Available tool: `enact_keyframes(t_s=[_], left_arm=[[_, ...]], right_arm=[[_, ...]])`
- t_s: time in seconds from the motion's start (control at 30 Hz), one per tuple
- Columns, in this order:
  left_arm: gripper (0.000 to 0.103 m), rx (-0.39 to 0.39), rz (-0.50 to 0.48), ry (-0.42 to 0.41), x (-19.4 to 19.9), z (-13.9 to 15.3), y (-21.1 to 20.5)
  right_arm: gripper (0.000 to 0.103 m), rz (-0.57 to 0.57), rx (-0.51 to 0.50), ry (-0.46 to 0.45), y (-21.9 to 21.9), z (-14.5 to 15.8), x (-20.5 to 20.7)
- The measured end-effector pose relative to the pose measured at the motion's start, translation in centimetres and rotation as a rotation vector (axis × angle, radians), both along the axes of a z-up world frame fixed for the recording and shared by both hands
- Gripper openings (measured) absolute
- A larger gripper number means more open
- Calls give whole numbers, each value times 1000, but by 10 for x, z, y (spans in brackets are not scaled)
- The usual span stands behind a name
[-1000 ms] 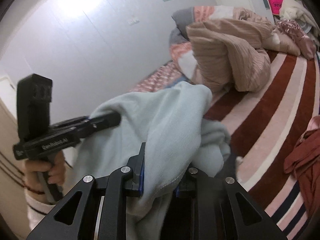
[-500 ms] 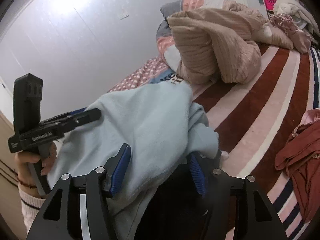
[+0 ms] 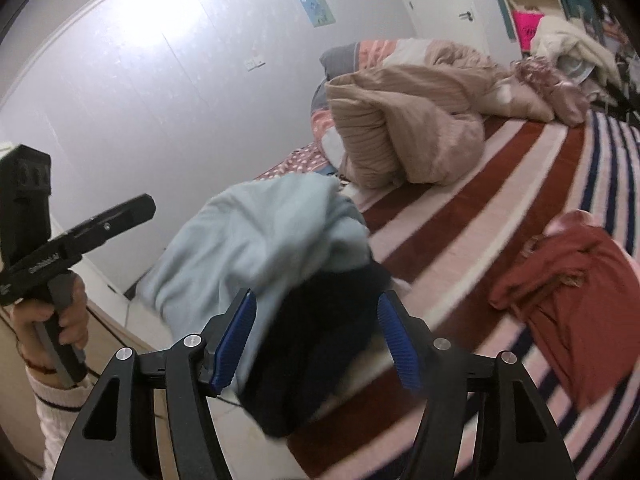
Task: Fold small clothes
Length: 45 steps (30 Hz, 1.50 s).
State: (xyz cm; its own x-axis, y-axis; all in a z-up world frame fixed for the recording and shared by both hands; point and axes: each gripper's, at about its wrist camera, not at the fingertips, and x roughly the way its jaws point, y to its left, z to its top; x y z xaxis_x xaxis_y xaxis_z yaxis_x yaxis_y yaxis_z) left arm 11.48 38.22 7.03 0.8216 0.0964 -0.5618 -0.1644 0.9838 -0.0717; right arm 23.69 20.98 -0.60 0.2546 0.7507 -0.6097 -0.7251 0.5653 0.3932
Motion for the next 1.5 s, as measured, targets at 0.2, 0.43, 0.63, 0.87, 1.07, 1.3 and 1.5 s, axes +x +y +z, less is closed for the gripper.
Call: enact_keyframes(t_s=[0.2, 0.43, 0.63, 0.87, 1.07, 1.3, 1.5], left_arm=[[77, 50, -59, -106, -33, -9, -109], [91, 59, -119, -281, -70, -25, -229], [102, 54, -119, -425, -90, -40, -309], [102, 71, -129, -453, -96, -56, -359], [102, 89, -137, -428, -94, -64, -378], [102, 107, -130, -414, -94, -68, -381], [102, 104, -115, -404, -92, -71, -372]], right_arm=[[60, -72, -7, -61, -95, -4, -47], [66, -225, -94, -229, -222, -7, -114], [81, -403, -127, -321, -315, -16, -161], [103, -555, -108, -477, -377, -13, -210], [103, -590, -113, -533, -389, -6, -226], [103, -605, -90, -537, -391, -2, -226], [103, -608, -97, -547, -389, 0, -228]])
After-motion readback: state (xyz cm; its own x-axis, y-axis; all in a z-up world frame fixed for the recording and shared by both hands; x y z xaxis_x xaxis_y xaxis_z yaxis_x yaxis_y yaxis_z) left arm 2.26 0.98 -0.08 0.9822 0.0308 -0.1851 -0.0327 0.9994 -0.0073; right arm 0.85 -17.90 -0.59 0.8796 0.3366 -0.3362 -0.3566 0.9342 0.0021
